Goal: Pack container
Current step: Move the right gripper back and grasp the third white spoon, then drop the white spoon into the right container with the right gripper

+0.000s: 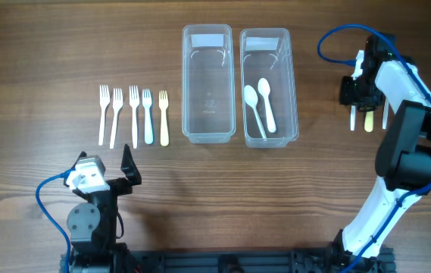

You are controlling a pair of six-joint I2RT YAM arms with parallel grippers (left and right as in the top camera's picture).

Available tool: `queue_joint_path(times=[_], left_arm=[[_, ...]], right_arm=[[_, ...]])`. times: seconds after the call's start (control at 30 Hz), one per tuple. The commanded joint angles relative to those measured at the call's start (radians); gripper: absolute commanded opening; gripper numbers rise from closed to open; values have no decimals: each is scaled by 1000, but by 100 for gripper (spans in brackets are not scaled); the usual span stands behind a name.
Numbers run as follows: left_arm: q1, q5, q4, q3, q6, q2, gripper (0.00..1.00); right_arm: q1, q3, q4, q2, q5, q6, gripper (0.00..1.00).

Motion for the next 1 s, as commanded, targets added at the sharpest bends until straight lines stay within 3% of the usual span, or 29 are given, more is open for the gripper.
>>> queue_joint_path(times=[0.0,0.23,0.37,0.5,0.67,0.97], left_arm=[[6,2,4,-6,19,-7,100],[6,2,4,-6,19,-7,100],[6,2,4,-6,19,-7,100],[6,2,4,-6,19,-7,100],[6,2,4,-6,19,-7,100],[6,2,4,-6,19,-7,100]], right_arm=[[-1,-13,5,25,-20,-5,37],[-9,-93,51,25,-20,28,37],[-11,-112,55,25,-20,33,27],[-11,-111,58,25,-20,38,4],[-10,-85,30,1,-21,39,4],[35,120,-53,-184,-101,38,4]])
